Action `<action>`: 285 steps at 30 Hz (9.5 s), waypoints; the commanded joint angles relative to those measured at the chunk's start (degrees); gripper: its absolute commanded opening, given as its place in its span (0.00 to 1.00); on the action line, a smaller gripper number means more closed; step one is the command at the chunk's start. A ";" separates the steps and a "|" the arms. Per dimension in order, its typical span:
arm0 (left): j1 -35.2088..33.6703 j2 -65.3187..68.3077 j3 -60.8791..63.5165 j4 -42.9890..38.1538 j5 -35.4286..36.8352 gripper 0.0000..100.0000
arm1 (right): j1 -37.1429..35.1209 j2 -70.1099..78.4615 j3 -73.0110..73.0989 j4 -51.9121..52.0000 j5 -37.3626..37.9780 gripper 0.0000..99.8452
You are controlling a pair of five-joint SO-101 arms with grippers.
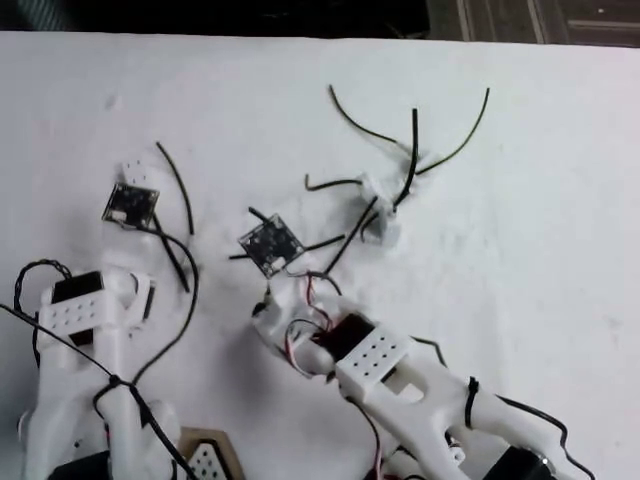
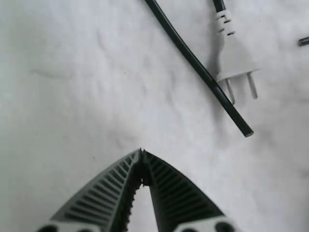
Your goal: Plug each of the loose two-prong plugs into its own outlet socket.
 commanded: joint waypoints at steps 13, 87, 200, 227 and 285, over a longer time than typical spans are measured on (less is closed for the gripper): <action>-0.13 -1.63 0.09 -1.05 0.18 0.02 | -1.10 0.84 0.09 6.81 7.82 0.02; -0.22 -1.63 0.18 -1.05 0.00 0.02 | 28.97 6.55 -30.51 10.59 22.42 0.02; -0.84 101.49 -135.21 36.04 12.40 0.22 | 34.07 -17.45 -7.47 26.95 7.91 0.02; -0.22 84.00 -140.04 51.34 -16.09 0.02 | 34.68 -17.89 -7.47 26.86 7.91 0.02; 27.03 -20.00 -5.71 13.19 -7.65 0.22 | 36.88 -17.45 -7.47 25.63 10.29 0.02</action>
